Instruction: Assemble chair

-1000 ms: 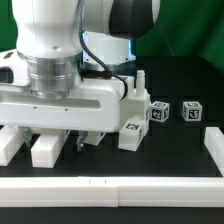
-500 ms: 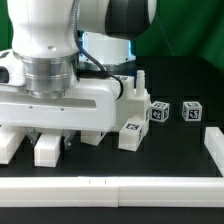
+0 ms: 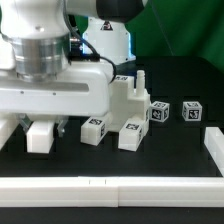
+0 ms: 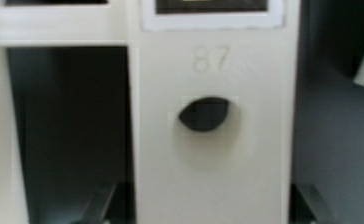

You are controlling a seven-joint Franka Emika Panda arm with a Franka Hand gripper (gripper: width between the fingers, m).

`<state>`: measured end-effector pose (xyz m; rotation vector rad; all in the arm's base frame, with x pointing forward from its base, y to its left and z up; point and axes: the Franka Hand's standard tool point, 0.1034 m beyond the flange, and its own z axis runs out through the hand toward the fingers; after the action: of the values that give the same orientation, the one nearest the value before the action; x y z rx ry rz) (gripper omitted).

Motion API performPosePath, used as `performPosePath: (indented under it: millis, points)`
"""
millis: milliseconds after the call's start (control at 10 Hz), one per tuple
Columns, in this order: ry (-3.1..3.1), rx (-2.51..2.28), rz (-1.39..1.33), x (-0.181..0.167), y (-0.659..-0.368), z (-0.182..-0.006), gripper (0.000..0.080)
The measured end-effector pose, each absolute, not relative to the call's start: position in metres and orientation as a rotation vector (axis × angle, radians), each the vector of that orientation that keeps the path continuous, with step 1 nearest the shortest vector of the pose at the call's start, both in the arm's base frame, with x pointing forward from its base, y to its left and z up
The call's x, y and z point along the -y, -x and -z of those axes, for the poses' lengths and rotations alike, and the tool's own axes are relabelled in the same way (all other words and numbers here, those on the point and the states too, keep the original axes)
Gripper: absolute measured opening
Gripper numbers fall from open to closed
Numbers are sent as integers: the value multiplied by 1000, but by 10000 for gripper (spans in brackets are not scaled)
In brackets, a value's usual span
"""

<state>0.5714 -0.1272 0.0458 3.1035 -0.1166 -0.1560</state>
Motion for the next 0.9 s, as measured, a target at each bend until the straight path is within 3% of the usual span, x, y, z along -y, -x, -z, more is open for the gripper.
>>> performPosePath:
  millis: [200,500,900]
  points:
    - [-3140,134,150,122,-570,-85,288]
    - [-3160,107,81,104,-577,-123,288]
    - [-3159,110,95,106,-574,-115,288]
